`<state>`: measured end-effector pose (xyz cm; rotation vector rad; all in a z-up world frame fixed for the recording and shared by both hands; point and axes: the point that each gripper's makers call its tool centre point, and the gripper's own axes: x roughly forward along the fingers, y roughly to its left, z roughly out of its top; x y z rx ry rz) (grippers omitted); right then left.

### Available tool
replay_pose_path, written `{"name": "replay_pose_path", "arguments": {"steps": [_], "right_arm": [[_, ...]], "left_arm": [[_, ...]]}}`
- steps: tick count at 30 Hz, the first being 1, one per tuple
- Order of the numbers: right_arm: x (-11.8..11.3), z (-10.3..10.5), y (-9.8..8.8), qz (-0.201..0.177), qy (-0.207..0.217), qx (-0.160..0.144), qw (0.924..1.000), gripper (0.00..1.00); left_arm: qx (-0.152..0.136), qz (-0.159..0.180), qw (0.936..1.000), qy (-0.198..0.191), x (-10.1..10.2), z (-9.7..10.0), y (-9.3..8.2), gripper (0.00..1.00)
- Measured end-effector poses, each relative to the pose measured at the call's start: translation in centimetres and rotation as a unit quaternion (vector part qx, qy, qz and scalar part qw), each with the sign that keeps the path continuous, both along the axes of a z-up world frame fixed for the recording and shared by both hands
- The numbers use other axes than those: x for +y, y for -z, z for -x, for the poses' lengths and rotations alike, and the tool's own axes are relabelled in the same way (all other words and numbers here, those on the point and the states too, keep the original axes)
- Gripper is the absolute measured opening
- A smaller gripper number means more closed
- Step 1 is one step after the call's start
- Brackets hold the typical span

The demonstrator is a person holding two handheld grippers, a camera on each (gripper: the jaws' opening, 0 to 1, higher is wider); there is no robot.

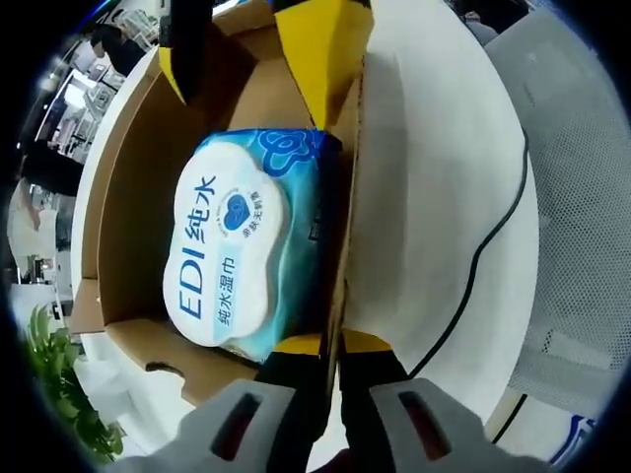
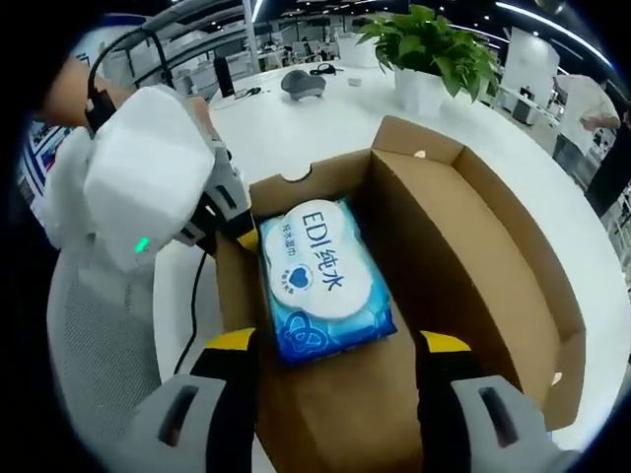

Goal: Operate the shoe box by opening the lid, removing the specified soft item, and placing it in the target area until the item is outside and the box remains undamaged.

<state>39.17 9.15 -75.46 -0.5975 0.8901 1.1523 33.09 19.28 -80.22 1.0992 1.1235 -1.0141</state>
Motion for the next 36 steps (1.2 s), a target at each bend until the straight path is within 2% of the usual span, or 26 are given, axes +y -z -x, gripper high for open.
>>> {"name": "replay_pose_path", "arguments": {"steps": [3,5,15,24,26,27,28,29,30,36], "right_arm": [[0.5,-0.1,0.6,-0.005,0.008,0.004,1.0000,0.63],[-0.1,-0.2,1.5,0.010,0.031,0.016,0.9993,0.63],[0.6,-0.6,1.5,-0.010,0.014,-0.006,0.9998,0.67],[1.2,-0.4,2.5,0.001,-0.002,-0.004,1.0000,0.65],[1.4,-0.3,2.8,0.001,-0.009,-0.004,1.0000,0.64],[1.5,0.2,2.9,0.002,-0.011,0.008,0.9999,0.58],[1.3,0.3,3.1,0.006,0.012,0.012,0.9998,0.58],[1.5,0.0,3.2,0.007,-0.009,0.000,0.9999,0.58],[1.6,0.0,3.2,0.006,-0.013,0.001,0.9999,0.57],[1.5,-0.1,3.3,0.000,-0.014,0.005,0.9999,0.56]], "left_arm": [[0.003,-0.001,1.0000,0.000,0.0,0.0,0.0,0.03],[0.001,0.000,1.0000,0.000,0.0,0.0,0.0,0.03],[0.000,0.001,1.0000,0.000,0.0,0.0,0.0,0.03],[0.001,-0.001,1.0000,0.001,0.0,0.0,0.0,0.03],[0.001,0.000,1.0000,0.001,0.0,0.0,0.0,0.03],[0.000,0.000,1.0000,0.002,0.0,0.0,0.0,0.03],[0.000,0.000,1.0000,0.001,0.0,0.0,0.0,0.03],[0.001,-0.001,1.0000,0.000,0.0,0.0,0.0,0.03],[0.001,-0.001,1.0000,0.000,0.0,0.0,0.0,0.03],[-0.002,0.001,1.0000,-0.002,0.0,0.0,0.0,0.03]]}}
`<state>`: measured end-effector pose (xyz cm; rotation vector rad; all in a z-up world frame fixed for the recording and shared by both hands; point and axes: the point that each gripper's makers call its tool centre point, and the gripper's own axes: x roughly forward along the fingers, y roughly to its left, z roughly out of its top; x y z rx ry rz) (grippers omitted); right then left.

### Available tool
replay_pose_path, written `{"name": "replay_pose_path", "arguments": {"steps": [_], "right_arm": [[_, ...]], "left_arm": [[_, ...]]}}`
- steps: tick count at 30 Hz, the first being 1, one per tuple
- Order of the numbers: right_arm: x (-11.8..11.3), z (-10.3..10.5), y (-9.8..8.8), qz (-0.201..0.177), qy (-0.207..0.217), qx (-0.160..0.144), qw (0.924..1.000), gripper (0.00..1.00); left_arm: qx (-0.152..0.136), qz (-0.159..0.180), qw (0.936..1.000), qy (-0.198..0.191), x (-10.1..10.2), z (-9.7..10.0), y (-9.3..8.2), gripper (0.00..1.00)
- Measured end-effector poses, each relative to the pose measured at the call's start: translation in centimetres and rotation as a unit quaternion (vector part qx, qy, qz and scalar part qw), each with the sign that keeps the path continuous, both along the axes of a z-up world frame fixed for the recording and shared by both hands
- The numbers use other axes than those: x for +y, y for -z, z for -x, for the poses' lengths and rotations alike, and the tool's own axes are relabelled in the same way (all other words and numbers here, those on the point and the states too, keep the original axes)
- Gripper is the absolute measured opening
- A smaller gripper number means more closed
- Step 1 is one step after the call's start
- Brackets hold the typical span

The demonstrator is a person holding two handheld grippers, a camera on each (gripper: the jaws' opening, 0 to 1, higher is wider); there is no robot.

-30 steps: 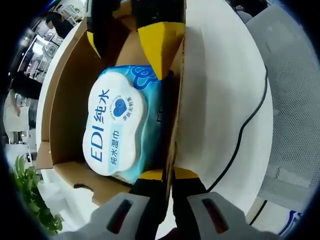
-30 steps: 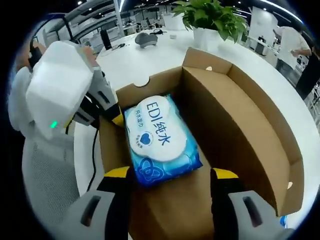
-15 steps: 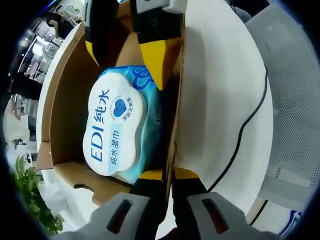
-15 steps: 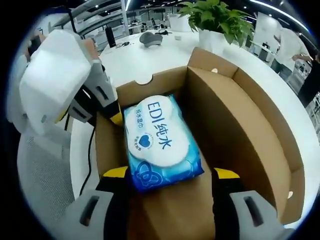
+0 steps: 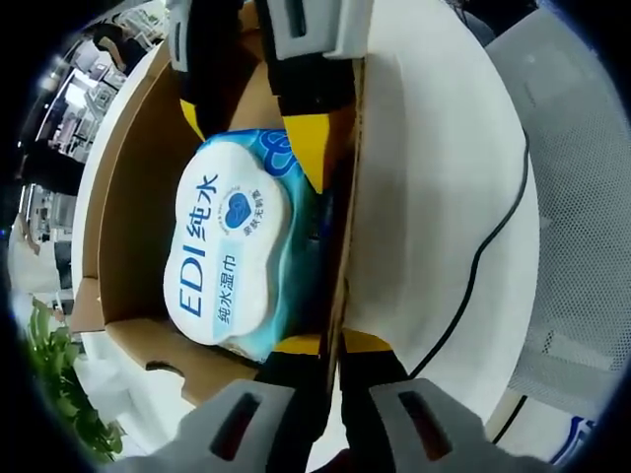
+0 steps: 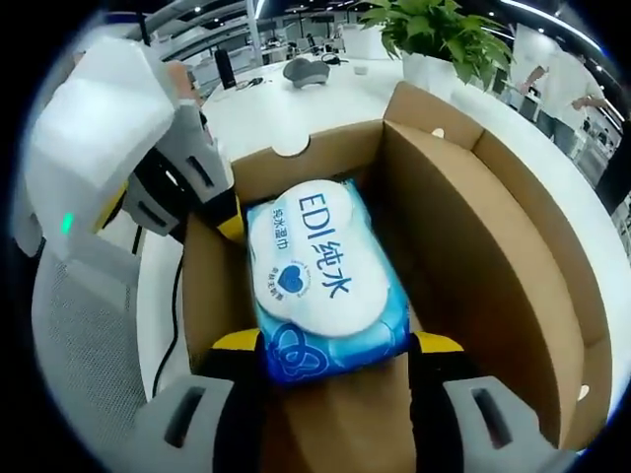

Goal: Operate the shoe box by opening the lid, removing the specified soft item, and placing it in the target area until the item is outside and the box remains undamaged.

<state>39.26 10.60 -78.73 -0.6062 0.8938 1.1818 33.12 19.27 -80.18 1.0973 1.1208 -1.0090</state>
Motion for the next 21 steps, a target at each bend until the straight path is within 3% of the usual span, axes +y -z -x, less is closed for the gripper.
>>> {"name": "replay_pose_path", "arguments": {"steps": [21], "right_arm": [[-0.20,-0.15,0.01,-0.001,-0.011,0.001,0.9999,0.56]], "left_arm": [[0.000,0.000,1.0000,0.000,-0.01,-0.06,-0.03,0.03]]}}
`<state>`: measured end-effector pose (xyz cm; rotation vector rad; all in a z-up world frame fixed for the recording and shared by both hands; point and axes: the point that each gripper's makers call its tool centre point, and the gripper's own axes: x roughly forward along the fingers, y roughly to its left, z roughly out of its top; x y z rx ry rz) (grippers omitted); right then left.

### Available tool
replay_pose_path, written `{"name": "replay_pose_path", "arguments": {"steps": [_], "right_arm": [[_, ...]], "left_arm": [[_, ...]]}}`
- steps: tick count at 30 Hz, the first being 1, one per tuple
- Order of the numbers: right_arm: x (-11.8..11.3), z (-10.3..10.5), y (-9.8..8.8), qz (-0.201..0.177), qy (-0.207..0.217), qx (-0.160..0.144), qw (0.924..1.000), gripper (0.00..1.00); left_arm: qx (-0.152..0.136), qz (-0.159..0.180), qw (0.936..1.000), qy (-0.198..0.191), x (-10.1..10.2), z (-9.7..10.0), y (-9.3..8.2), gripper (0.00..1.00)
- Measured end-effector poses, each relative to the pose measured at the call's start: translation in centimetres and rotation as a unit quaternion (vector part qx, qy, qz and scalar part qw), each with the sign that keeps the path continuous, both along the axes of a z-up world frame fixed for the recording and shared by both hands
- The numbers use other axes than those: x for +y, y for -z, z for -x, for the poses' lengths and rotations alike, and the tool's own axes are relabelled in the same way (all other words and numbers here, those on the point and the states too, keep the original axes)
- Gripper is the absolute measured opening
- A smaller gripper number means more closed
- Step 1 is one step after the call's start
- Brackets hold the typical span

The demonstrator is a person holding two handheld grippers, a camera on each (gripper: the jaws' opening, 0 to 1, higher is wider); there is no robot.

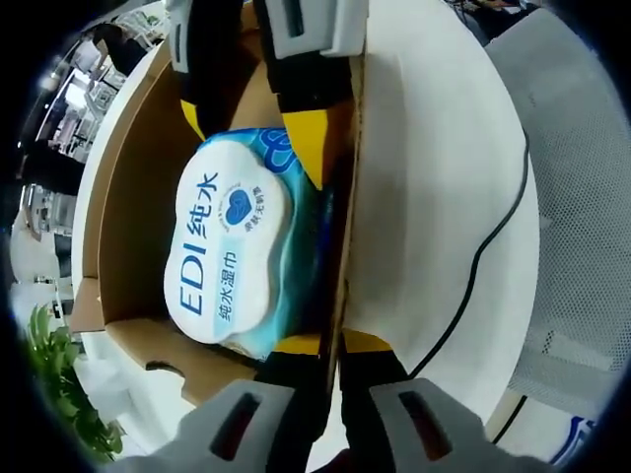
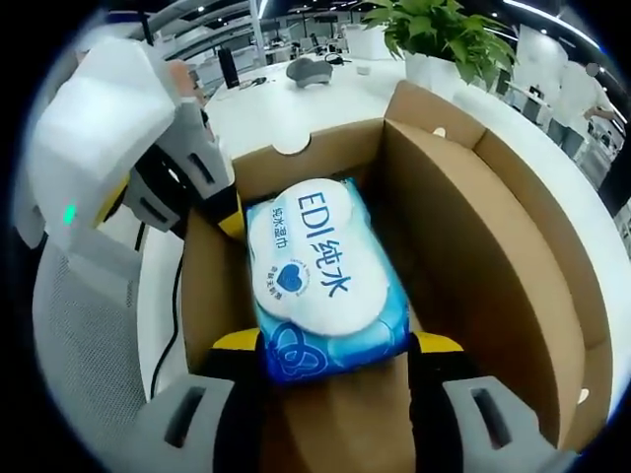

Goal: Operate the shoe box by opening the lid, removing the specified soft item, and placing it in the target area until the item is outside and the box remains undamaged.

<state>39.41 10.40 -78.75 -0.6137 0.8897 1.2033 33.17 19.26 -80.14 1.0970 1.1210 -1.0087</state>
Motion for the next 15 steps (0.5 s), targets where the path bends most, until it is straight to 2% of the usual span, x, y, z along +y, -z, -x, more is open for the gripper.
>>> {"name": "replay_pose_path", "arguments": {"steps": [7,15], "right_arm": [[-0.6,-0.1,0.0,-0.002,-0.001,0.000,1.0000,0.56],[-2.4,-0.3,0.0,0.006,-0.004,0.002,1.0000,0.56]], "left_arm": [[0.000,0.000,1.0000,-0.001,0.0,0.0,0.0,0.03],[0.000,0.000,1.0000,-0.001,0.1,-0.1,0.0,0.03]]}}
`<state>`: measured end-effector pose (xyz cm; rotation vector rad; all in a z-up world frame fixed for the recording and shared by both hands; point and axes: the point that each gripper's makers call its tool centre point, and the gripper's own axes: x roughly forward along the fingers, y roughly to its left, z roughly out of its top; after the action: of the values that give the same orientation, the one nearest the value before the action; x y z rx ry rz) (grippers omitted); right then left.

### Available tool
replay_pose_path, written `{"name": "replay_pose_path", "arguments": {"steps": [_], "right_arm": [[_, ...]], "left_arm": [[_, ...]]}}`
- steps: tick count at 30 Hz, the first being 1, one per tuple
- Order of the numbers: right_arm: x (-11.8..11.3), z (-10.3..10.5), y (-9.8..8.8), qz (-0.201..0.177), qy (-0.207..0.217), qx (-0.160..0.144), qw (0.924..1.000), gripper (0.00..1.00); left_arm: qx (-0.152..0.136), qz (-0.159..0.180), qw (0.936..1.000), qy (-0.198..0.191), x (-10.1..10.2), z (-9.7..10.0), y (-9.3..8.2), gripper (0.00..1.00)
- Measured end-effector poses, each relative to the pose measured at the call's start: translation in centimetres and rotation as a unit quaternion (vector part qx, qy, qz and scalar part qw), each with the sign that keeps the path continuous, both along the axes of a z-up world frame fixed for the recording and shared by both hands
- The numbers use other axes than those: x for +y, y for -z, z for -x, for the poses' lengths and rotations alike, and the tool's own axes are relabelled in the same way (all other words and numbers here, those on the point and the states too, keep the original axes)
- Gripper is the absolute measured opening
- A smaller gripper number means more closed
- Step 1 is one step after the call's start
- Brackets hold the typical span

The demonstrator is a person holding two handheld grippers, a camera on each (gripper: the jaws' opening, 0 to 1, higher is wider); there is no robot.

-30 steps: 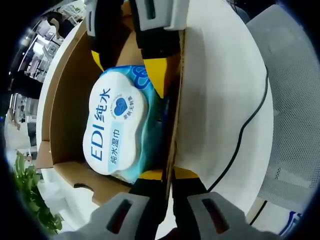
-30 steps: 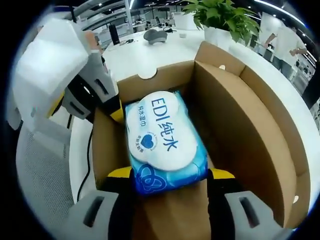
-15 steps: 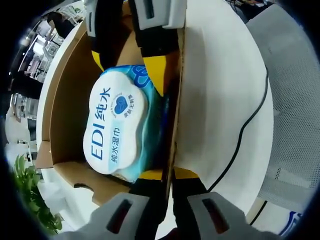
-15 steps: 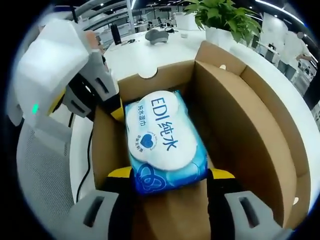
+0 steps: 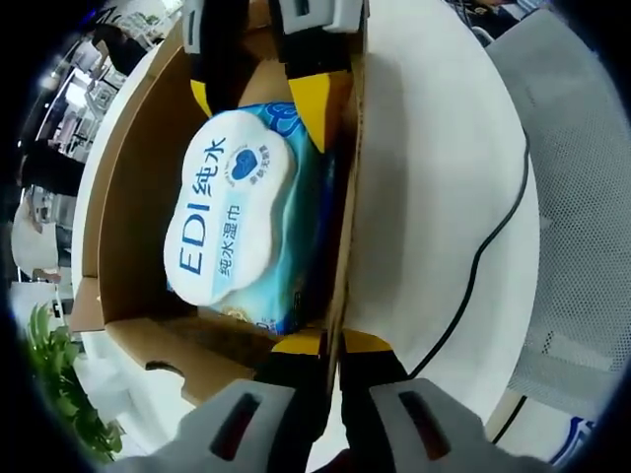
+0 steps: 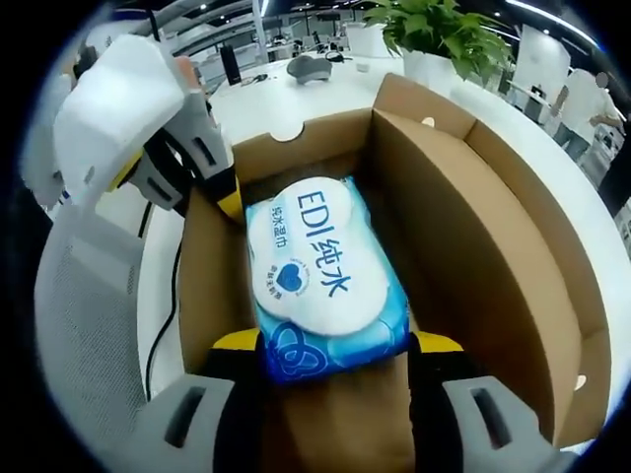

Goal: Operate the shoe box by opening the lid, removing the specified soft item, and placing it in the target area until the item is outside and the box remains undamaged.

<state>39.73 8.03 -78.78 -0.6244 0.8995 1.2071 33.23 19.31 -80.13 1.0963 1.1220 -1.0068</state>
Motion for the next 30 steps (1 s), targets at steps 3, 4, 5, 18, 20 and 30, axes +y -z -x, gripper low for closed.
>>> {"name": "replay_pose_path", "arguments": {"steps": [3,4,5,18,20,30], "right_arm": [[-1.2,-0.1,0.0,0.004,-0.001,0.002,1.0000,0.56],[-1.5,-0.2,0.0,0.005,-0.002,0.003,1.0000,0.56],[-1.9,-0.3,0.1,0.007,-0.002,0.003,1.0000,0.56],[-5.2,-0.8,0.2,0.024,-0.003,0.008,0.9997,0.56],[-5.3,-0.8,0.2,0.023,-0.003,0.008,0.9997,0.55],[-5.2,-0.8,0.2,0.027,-0.003,0.007,0.9996,0.56]], "left_arm": [[0.001,0.000,1.0000,-0.001,0.0,0.0,0.0,0.03],[0.001,-0.001,1.0000,-0.001,0.0,0.0,0.0,0.03],[0.001,-0.001,1.0000,-0.001,0.0,0.0,0.0,0.03],[0.000,-0.001,1.0000,-0.002,0.1,0.0,0.1,0.03],[0.001,-0.001,1.0000,-0.003,0.1,0.0,0.1,0.03],[-0.003,0.003,0.9999,-0.011,0.1,-0.1,0.1,0.04]]}}
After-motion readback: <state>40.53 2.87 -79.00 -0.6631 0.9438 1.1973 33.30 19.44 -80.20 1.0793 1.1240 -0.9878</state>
